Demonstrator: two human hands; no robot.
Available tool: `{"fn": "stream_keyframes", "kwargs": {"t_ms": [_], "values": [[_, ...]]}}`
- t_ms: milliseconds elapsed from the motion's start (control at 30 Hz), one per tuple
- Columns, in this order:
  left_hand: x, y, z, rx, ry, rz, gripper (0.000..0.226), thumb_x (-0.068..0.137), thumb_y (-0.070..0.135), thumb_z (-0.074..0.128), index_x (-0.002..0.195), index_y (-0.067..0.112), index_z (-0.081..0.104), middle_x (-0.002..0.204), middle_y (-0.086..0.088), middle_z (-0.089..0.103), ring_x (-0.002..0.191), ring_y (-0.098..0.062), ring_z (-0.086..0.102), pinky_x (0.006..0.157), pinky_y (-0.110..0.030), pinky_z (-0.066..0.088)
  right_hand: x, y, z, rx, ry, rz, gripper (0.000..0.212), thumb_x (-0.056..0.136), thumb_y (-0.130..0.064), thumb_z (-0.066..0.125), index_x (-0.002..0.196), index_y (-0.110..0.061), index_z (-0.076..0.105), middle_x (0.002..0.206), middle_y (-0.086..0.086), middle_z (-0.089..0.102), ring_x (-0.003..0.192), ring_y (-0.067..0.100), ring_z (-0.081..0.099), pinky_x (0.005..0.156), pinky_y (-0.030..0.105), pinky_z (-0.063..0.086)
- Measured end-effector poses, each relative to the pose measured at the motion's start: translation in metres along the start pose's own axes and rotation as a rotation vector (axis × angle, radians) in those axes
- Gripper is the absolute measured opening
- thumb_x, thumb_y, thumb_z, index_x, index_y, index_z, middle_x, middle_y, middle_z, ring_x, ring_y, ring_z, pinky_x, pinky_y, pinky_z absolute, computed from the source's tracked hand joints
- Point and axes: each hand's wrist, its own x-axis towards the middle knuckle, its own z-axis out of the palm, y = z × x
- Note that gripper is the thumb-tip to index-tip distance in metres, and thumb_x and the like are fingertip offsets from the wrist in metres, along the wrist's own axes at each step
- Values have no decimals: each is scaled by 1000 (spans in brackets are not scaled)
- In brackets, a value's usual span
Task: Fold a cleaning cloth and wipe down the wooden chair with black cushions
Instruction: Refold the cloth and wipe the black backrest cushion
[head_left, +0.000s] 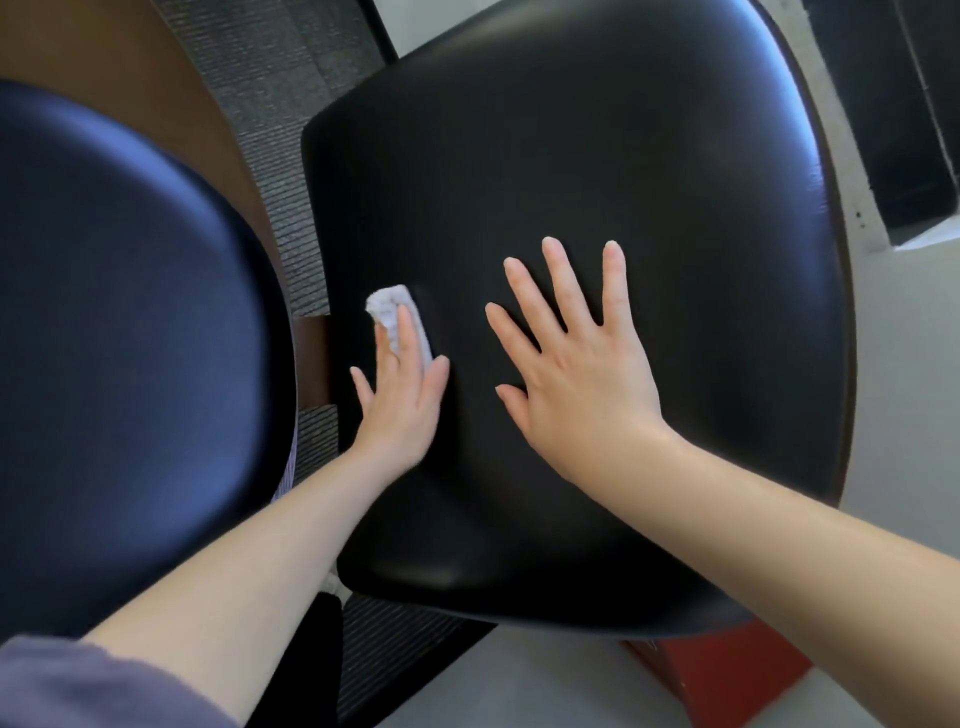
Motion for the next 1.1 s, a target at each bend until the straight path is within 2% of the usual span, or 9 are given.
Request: {"fn": "stream_keyframes", "kwargs": {"t_ms": [133, 300, 500, 567, 633, 767, 867, 967, 1100], "values": [[32, -16, -7, -119, 53, -294, 61, 105, 43, 17, 152, 33, -19, 164, -3, -12, 150, -14, -14, 114, -53, -17, 1, -1, 0, 0, -6, -7, 71, 98, -58, 11, 154, -20, -8, 159, 19, -22, 141, 48, -25, 105, 71, -17], [46, -39, -16, -136, 47, -445, 58, 105, 43, 15, 154, 31, -14, 165, -7, -4, 152, -22, -2, 117, -54, -12, 1, 0, -1, 18, -8, -12, 70, 98, -57, 11, 155, -20, -8, 159, 19, -22, 141, 48, -26, 104, 72, -17], [46, -72, -27, 98, 16, -519, 61, 103, 29, 24, 156, 24, -4, 157, -17, 28, 135, -41, 38, 115, -52, 23, 3, -3, 0, 47, -2, -23, 69, 98, -57, 11, 155, -22, -6, 159, 18, -21, 141, 48, -26, 104, 72, -18], [41, -81, -35, 198, 2, -516, 61, 98, 23, 31, 155, 23, 10, 142, -26, 45, 117, -45, 52, 102, -45, 40, 2, -3, 0, 55, 5, -19, 69, 98, -57, 12, 155, -22, -3, 160, 17, -19, 141, 48, -24, 105, 72, -17], [34, -84, -45, 229, 34, -451, 49, 92, 15, 36, 141, 17, 35, 125, -25, 55, 98, -41, 55, 83, -36, 43, 1, -2, -1, 69, 14, -17, 68, 98, -56, 16, 155, -22, 4, 161, 17, -14, 143, 48, -21, 106, 73, -14], [10, -53, -72, -146, 190, -407, 18, 91, 19, 40, 104, 17, 54, 78, -4, 61, 64, -20, 56, 56, -27, 43, 3, -2, -5, 144, 13, -112, 62, 99, -50, 28, 153, -19, 23, 162, 16, 7, 146, 46, -5, 114, 66, -5], [-19, -20, -98, -653, 132, -482, 20, 93, 10, 40, 94, 14, 60, 77, -6, 58, 65, -18, 54, 53, -22, 39, 1, -10, -15, 485, 77, -112, 53, 98, -38, 42, 146, -14, 40, 156, 11, 33, 148, 35, 18, 121, 51, 2], [-51, 8, -129, -1121, -39, -536, 25, 93, 12, 42, 104, 4, 62, 96, -12, 69, 77, -23, 65, 67, -31, 51, 0, -27, -39, 1107, -30, 103, 50, 102, -33, 43, 149, -17, 35, 154, -1, 36, 146, 14, 21, 121, 32, 3], [-69, 19, -155, -1237, -201, -472, 42, 92, 23, 45, 130, 11, 59, 123, -12, 67, 105, -27, 64, 95, -41, 47, 13, -61, -64, 1901, -352, 394, 50, 97, -40, 52, 143, -23, 46, 141, -7, 53, 124, 7, 53, 104, 26, 39]]}}
